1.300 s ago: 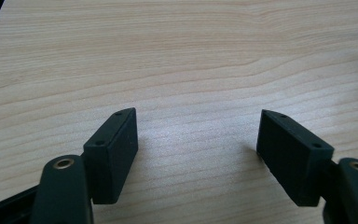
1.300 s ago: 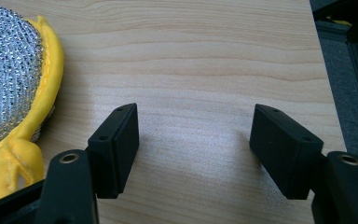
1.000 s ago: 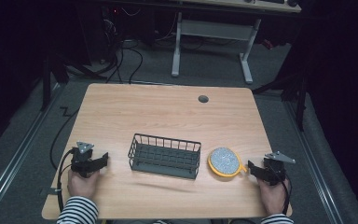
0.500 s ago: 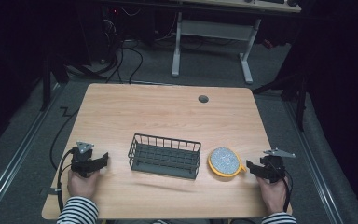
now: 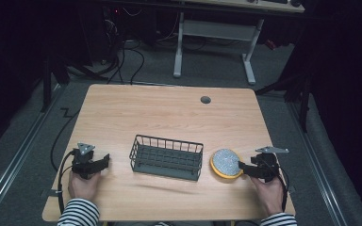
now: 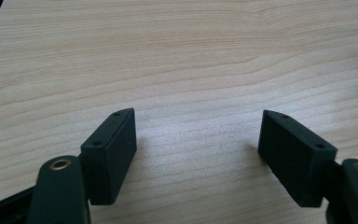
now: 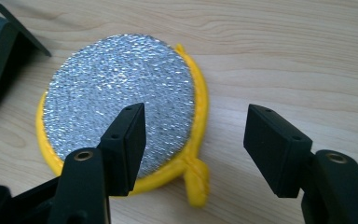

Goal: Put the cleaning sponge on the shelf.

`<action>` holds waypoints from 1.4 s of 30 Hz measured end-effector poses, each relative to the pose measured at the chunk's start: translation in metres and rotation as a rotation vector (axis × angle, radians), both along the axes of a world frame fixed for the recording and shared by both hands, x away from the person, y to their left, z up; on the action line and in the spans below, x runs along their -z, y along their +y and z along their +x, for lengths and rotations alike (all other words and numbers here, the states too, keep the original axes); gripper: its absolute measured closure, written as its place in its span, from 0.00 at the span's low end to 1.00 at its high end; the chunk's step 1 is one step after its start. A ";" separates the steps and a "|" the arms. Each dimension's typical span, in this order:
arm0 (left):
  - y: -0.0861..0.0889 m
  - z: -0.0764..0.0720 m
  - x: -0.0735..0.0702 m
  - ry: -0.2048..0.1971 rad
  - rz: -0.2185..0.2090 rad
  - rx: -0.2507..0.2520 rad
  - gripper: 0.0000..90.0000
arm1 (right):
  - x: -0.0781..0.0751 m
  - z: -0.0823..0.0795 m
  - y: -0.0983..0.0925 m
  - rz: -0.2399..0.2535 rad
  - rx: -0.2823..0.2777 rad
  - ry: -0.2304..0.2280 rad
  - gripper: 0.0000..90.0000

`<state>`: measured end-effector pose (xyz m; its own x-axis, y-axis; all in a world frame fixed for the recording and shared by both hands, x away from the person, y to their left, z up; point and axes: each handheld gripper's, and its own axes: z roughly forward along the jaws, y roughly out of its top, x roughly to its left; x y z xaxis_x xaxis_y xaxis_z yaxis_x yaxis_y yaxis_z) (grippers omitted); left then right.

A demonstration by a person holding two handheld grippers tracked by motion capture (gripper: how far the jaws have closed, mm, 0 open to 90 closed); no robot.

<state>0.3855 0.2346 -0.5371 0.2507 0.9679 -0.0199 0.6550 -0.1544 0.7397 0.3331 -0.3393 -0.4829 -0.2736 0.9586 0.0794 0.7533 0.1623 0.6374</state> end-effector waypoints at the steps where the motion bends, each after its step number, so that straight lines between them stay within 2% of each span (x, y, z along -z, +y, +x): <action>1: 0.000 0.000 0.000 -0.001 0.001 0.000 0.32 | 0.000 0.002 0.002 0.003 -0.008 0.008 0.43; 6: 0.000 0.000 0.000 0.000 -0.001 0.002 0.32 | 0.003 0.012 0.013 0.000 -0.027 0.046 0.42; 12: 0.000 0.000 0.000 -0.002 -0.003 0.010 0.32 | 0.003 0.022 0.018 0.030 -0.033 0.091 0.42; 16: 0.000 0.000 0.000 -0.004 -0.006 0.014 0.33 | 0.003 0.030 0.021 0.026 -0.038 0.120 0.39; 19: 0.000 0.000 0.000 -0.004 -0.007 0.015 0.33 | 0.006 0.038 0.025 0.001 -0.038 0.164 0.37; 22: 0.000 0.000 0.000 -0.005 -0.007 0.017 0.33 | 0.011 0.045 0.023 0.040 -0.032 0.219 0.35; 24: 0.000 0.000 0.000 -0.005 -0.009 0.017 0.33 | 0.013 0.048 0.021 0.057 -0.031 0.234 0.36; 26: 0.000 0.000 0.000 -0.006 -0.008 0.017 0.33 | 0.013 0.049 0.021 0.067 -0.043 0.248 0.41; 29: 0.000 0.000 0.000 -0.005 -0.009 0.018 0.33 | 0.012 0.050 0.023 0.043 -0.060 0.258 0.48; 33: 0.000 0.000 0.000 -0.005 -0.005 0.018 0.33 | 0.011 0.054 0.021 0.057 -0.097 0.293 0.61; 38: -0.001 0.000 0.000 -0.006 0.002 0.019 0.34 | 0.004 0.056 0.029 -0.012 -0.137 0.280 0.82; 40: -0.001 0.000 0.000 -0.006 0.002 0.019 0.33 | 0.004 0.056 0.030 -0.021 -0.148 0.277 0.85; 42: -0.001 0.000 0.000 -0.006 0.002 0.019 0.33 | 0.004 0.056 0.028 -0.006 -0.152 0.272 0.86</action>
